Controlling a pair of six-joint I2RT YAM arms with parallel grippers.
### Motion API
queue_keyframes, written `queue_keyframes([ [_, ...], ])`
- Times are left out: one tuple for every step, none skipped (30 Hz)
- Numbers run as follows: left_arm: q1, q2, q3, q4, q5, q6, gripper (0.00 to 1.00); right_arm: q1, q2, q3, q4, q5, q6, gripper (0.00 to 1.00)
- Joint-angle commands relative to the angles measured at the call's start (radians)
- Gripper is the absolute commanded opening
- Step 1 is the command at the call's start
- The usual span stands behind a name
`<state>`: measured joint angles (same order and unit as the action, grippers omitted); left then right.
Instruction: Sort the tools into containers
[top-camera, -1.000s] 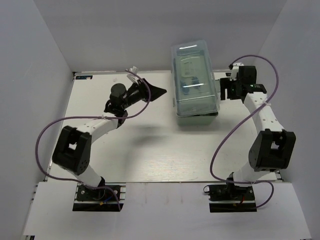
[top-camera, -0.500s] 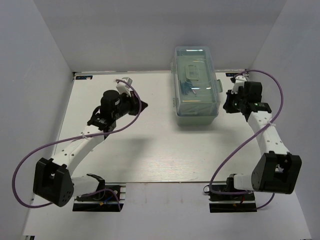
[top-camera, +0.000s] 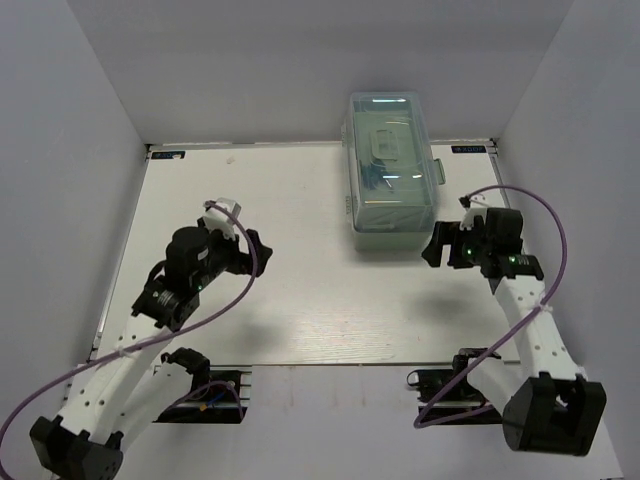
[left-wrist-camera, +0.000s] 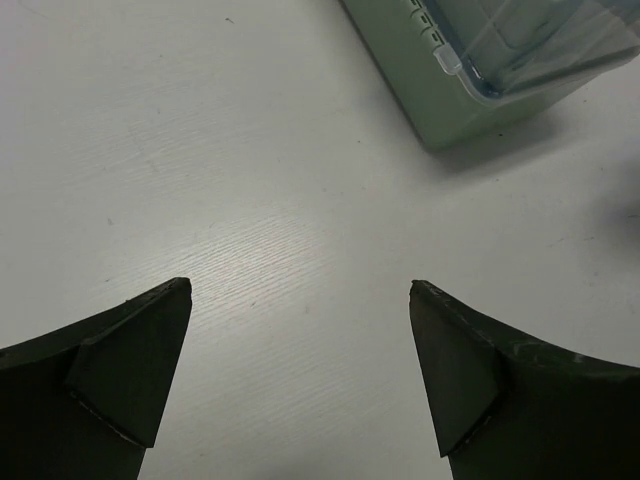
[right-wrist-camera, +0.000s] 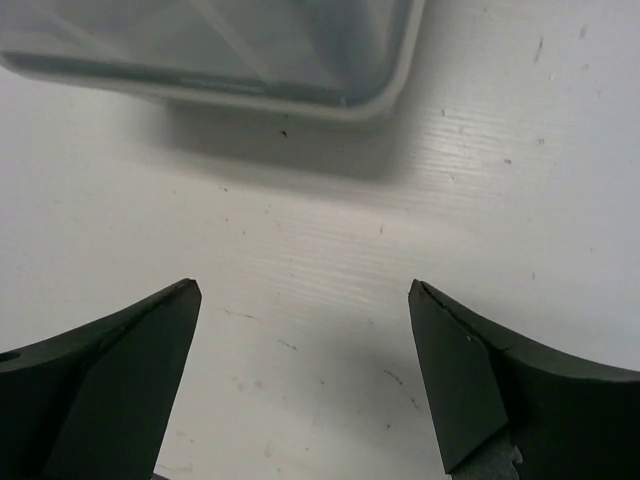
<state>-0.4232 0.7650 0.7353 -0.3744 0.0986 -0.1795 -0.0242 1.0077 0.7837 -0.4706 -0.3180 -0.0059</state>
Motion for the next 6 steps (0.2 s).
queue_keyframes([
  [-0.005,-0.049,-0.056,-0.017,-0.043,0.037,1.00,-0.003,-0.105,-0.069,0.026,0.086,0.023,0.91],
  [-0.005,-0.049,-0.056,-0.017,-0.043,0.037,1.00,-0.005,-0.122,-0.086,0.035,0.092,0.021,0.91],
  [-0.005,-0.059,-0.056,-0.026,-0.043,0.046,1.00,-0.005,-0.164,-0.142,0.079,0.097,-0.020,0.91],
  [-0.005,-0.059,-0.056,-0.026,-0.043,0.046,1.00,-0.005,-0.172,-0.155,0.085,0.096,-0.023,0.91],
  [-0.005,-0.069,-0.056,-0.026,-0.043,0.046,1.00,-0.006,-0.176,-0.168,0.078,0.092,-0.038,0.91],
  [-0.005,-0.069,-0.056,-0.026,-0.043,0.046,1.00,-0.008,-0.178,-0.167,0.075,0.083,-0.040,0.91],
])
